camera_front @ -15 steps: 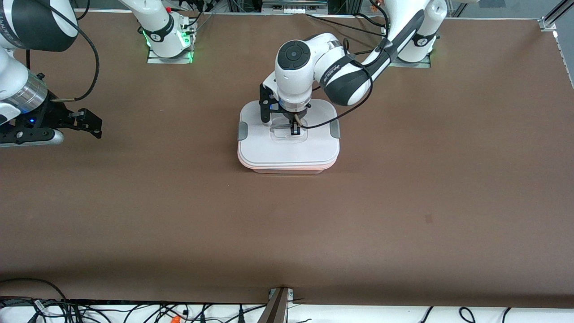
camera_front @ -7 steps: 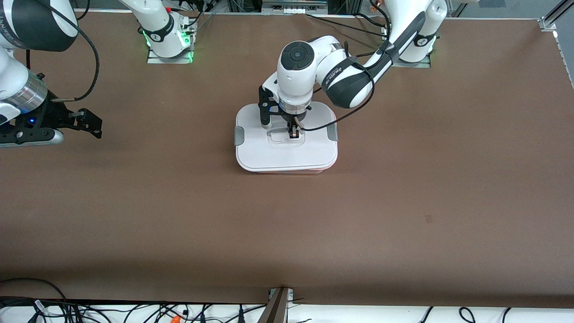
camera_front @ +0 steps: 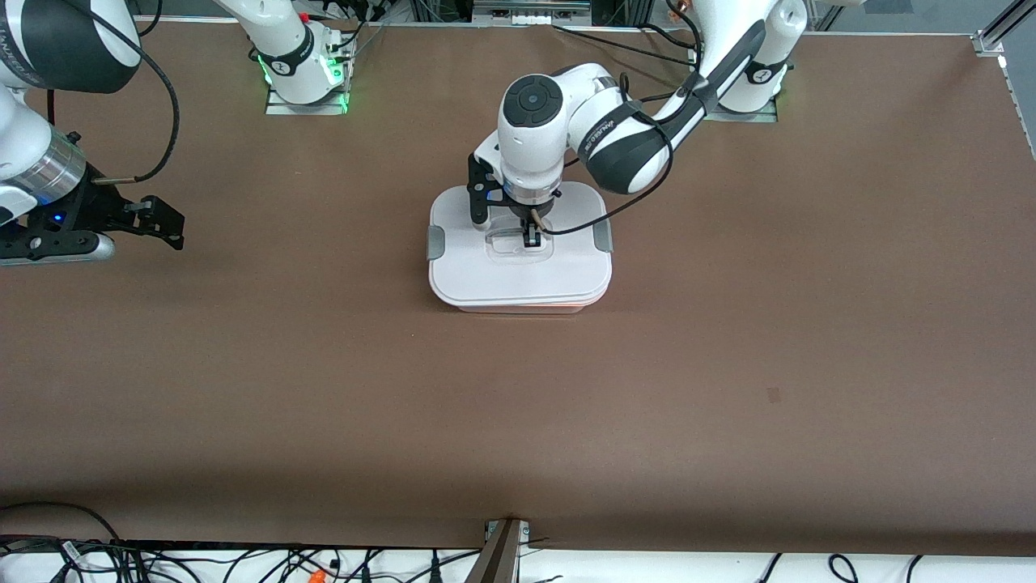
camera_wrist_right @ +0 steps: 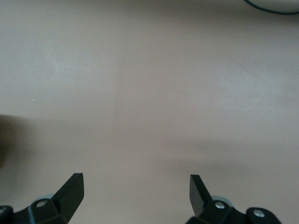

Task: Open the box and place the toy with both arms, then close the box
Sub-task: 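Lower and press the lid onto the tray with the left gripper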

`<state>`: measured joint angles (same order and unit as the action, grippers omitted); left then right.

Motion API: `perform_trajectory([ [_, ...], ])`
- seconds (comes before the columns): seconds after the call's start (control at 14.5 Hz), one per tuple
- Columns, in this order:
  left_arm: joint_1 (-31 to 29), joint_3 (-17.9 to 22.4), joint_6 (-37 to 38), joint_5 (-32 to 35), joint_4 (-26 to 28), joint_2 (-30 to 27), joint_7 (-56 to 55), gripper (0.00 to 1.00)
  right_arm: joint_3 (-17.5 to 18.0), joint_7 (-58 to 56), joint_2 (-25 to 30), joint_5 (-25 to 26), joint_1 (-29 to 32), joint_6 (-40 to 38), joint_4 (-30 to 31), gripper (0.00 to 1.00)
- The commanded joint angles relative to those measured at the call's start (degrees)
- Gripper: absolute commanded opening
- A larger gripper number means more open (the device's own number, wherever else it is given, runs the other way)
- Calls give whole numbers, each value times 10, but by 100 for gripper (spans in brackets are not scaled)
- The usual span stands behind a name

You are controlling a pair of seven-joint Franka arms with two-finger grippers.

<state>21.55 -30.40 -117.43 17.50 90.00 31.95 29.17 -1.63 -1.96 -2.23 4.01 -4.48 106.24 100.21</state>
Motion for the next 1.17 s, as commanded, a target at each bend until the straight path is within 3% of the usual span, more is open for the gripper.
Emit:
perform_trajectory([
  [0.0,6,-1,19,54,9,2,34,0,0,7,8,-9,-2,2,8,100],
  [1.1,21,-2,0,54,9,15,-53,0,-1,6,8,-9,-1,2,8,100],
])
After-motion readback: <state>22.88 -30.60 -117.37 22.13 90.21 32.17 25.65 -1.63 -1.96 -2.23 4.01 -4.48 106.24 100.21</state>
